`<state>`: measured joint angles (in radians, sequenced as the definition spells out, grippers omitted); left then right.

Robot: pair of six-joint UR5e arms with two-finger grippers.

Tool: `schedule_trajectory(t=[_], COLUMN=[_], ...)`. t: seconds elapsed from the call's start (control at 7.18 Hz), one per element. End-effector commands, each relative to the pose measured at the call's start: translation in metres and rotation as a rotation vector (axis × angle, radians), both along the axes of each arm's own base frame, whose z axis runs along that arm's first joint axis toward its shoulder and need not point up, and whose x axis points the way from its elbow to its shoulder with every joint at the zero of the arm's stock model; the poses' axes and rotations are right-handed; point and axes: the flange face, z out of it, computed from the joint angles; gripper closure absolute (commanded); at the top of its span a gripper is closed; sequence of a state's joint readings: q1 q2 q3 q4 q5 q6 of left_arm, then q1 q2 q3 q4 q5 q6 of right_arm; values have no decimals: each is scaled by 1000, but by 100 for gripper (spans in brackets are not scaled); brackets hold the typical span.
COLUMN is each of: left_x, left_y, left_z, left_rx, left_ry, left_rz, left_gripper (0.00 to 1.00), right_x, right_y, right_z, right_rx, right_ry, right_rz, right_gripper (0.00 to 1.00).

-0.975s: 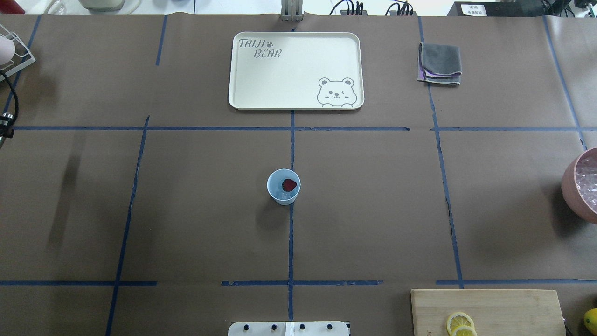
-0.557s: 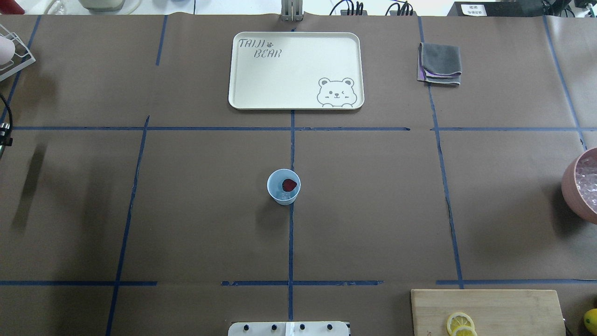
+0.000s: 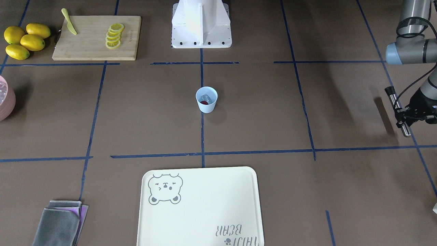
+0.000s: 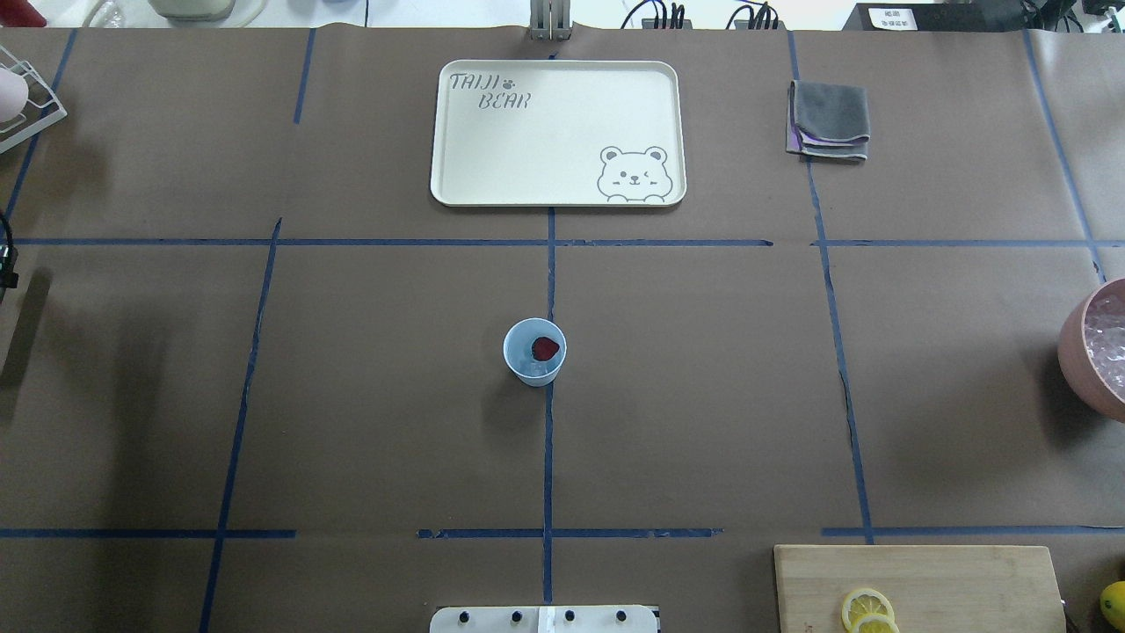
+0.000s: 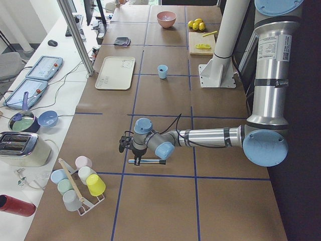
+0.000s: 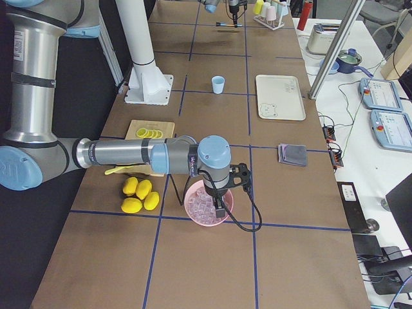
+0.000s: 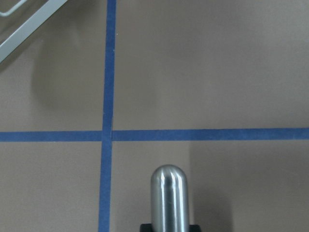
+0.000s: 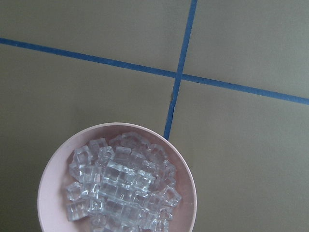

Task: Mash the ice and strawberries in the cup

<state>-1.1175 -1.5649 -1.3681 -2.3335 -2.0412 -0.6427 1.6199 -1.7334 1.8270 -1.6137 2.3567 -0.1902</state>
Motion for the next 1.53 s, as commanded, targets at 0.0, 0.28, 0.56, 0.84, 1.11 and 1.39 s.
schedule_trajectory(t=[0.0, 0.28, 0.56, 0.84, 1.11, 1.39], left_x=[15, 17, 18, -11, -98, -170], left_y=[7, 8, 9, 7, -1, -3], left_z=[6, 5, 0, -8, 3, 18], left_rx=[26, 26, 32, 23, 37, -18], left_ry=[12, 11, 36, 150, 174, 174], left_rz=[34, 40, 82, 176, 210, 209], left_gripper=[95, 33, 0, 0, 0, 0], right_x=[0, 0, 0, 0, 0, 0], right_y=[1, 1, 1, 1, 1, 1], right_z=[1, 1, 1, 0, 0, 0], right_rx=[-2, -2, -3, -2, -2, -2], right_ry=[0, 0, -1, -3, -4, -4], right_rz=[0, 0, 0, 1, 1, 1], right_gripper=[0, 0, 0, 0, 0, 0])
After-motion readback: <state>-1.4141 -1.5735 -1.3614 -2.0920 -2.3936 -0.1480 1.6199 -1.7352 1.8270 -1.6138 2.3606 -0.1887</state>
